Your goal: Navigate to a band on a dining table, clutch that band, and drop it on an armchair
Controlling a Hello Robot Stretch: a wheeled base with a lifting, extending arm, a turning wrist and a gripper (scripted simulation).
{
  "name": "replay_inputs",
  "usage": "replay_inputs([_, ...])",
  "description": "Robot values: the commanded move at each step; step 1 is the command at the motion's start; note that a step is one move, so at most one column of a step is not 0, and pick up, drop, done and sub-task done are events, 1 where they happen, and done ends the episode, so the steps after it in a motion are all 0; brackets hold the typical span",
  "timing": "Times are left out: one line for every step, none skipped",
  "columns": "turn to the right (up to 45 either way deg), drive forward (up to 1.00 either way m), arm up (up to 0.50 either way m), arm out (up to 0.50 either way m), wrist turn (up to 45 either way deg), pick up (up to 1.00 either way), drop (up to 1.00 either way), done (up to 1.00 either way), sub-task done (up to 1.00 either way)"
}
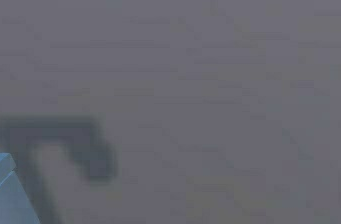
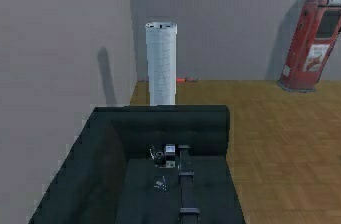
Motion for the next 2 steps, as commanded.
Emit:
replay_inputs([0.0,0.0,0.1,0.0,0.0,0.0,0.0,0.0,0.0])
replay_inputs([0.0,0.0,0.0,-0.08,0.0,0.0,0.0,0.0,0.0])
